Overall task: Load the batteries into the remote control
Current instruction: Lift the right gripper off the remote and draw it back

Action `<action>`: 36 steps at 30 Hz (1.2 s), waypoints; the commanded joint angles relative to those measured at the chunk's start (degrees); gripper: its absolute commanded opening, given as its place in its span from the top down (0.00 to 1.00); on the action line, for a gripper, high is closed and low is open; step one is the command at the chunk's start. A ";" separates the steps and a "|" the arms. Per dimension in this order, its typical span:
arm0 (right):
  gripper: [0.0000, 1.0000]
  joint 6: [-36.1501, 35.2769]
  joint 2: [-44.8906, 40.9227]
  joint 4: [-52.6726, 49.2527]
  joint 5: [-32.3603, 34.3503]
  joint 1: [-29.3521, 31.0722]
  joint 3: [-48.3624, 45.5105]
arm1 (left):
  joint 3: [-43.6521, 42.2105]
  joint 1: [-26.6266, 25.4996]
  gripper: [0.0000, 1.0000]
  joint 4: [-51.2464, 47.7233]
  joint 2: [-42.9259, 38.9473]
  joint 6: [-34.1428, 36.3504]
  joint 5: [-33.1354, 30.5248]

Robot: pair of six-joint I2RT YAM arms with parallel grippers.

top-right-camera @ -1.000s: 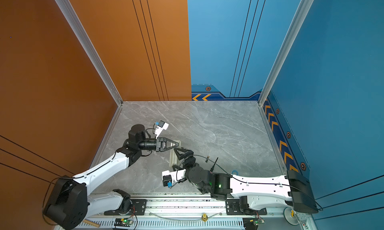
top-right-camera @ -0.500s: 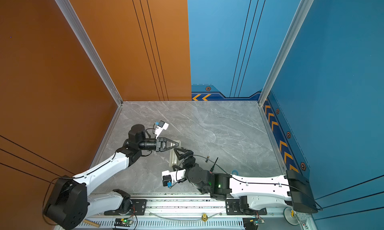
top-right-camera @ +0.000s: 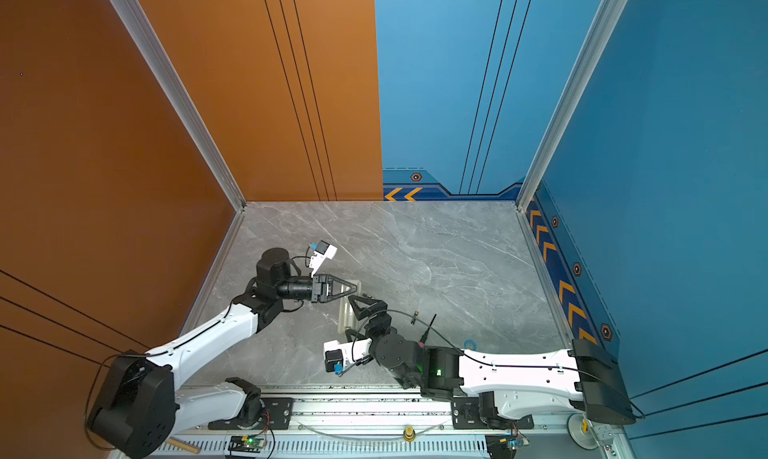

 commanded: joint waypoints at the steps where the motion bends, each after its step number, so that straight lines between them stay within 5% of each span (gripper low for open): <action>1: 0.00 0.11 -0.34 1.61 1.51 0.69 -0.53 | -0.29 0.59 1.00 -0.34 -0.68 0.17 1.84; 11: 0.00 3.64 -6.61 2.45 0.82 1.32 -1.18 | -0.31 1.91 1.00 -1.85 -1.40 1.28 0.28; 21: 0.00 17.44 -17.73 -5.11 -2.03 -1.42 2.77 | 1.32 3.07 1.00 -12.50 -3.96 8.07 -5.52; 36: 0.00 39.06 -18.03 -19.98 -3.84 -13.80 10.80 | 3.03 4.72 1.00 -22.09 -6.43 13.70 -12.75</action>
